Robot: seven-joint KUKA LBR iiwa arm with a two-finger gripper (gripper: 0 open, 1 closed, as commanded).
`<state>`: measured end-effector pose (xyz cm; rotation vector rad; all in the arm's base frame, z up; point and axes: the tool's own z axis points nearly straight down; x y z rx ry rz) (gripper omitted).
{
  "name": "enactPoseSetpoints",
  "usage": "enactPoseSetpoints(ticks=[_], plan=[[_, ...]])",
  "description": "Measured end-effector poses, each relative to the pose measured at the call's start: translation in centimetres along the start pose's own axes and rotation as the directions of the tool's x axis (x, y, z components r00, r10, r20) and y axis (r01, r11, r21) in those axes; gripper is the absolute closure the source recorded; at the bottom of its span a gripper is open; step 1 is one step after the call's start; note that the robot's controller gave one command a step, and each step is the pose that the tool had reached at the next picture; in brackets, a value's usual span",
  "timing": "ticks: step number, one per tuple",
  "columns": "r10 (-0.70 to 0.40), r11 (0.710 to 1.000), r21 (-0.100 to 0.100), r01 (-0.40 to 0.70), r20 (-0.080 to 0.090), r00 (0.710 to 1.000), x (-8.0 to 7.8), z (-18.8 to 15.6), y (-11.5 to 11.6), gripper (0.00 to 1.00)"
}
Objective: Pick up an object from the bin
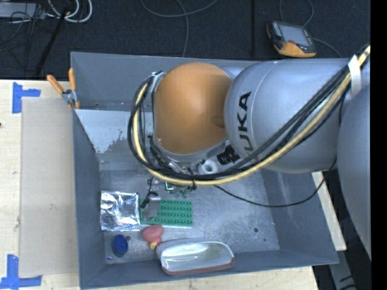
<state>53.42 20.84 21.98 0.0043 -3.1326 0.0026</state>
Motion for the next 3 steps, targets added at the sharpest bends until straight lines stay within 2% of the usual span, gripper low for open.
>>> enactPoseSetpoints(ticks=[1,2,3], plan=[[-0.12,0.993,-0.001,0.12,0.002,0.993,2.9,15.3,-4.4,0.0],[-0.116,0.993,-0.006,0.117,0.014,0.993,2.5,14.6,-4.1,1.0],[-0.122,0.992,-0.003,0.122,0.018,0.992,-0.4,2.1,-1.3,1.0]])
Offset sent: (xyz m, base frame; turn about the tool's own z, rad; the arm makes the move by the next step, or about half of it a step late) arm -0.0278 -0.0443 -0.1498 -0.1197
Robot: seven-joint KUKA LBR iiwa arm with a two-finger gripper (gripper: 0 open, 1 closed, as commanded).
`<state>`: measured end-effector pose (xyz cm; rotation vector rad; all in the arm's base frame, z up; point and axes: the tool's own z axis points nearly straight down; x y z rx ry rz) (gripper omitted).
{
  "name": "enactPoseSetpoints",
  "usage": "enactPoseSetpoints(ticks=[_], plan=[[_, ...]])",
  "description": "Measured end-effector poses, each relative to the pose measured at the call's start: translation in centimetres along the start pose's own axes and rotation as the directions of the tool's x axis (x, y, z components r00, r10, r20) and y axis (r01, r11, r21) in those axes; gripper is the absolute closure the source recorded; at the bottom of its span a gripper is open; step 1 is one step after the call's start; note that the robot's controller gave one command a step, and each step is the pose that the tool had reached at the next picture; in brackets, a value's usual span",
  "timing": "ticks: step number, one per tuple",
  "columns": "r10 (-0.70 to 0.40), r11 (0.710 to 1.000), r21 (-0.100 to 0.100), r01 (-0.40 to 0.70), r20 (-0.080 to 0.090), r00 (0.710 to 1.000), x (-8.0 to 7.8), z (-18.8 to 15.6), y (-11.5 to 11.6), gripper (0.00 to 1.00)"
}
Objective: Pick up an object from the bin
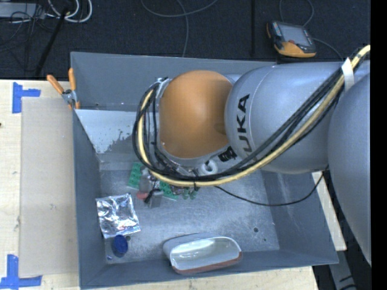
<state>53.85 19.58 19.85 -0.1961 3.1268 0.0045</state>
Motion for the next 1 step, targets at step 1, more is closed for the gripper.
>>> enactPoseSetpoints(ticks=[1], plan=[[-0.029,1.0,0.003,0.029,0.002,1.0,-4.86,-12.13,-4.3,1.0]])
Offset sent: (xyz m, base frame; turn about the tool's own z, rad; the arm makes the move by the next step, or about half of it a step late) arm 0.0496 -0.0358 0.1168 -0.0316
